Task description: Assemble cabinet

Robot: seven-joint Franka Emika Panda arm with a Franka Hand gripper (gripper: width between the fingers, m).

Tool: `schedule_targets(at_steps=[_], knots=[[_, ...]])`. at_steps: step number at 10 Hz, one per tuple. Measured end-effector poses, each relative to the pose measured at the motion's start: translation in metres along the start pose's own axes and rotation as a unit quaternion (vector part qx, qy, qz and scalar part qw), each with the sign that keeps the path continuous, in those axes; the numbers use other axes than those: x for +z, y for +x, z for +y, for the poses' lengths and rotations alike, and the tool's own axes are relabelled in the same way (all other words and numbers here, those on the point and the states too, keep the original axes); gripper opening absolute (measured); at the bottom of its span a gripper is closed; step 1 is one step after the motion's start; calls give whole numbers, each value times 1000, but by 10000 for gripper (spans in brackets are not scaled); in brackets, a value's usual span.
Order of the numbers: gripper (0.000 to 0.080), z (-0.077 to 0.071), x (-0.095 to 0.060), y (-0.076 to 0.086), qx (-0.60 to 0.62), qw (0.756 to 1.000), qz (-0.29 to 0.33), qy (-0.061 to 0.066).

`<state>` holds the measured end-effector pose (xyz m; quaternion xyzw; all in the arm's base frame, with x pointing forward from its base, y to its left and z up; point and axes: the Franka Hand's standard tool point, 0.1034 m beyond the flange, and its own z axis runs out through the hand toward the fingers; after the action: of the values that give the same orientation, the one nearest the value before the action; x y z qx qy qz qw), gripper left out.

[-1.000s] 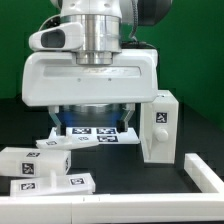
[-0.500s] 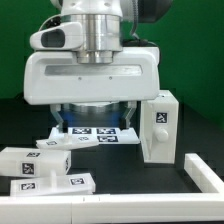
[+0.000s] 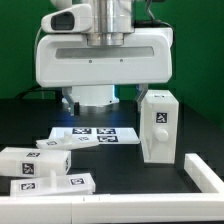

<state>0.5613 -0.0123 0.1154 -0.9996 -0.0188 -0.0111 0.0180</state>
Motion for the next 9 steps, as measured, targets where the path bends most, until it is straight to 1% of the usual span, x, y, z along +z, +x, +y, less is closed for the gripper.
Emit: schedule_targets(at_steps=[1,3,4,5,7,9], knots=[[796,-4,1,-1,7,1000,-1,1],[796,-28,0,-2,3,1000,-3,5],[796,-50,-4,1,5,1000,-1,7],[796,-64,-6,2,-7,1000,1,6],[796,-58,-2,1,-5,1000,1,4],[796,-59,-1,1,-6,1000,1,4]])
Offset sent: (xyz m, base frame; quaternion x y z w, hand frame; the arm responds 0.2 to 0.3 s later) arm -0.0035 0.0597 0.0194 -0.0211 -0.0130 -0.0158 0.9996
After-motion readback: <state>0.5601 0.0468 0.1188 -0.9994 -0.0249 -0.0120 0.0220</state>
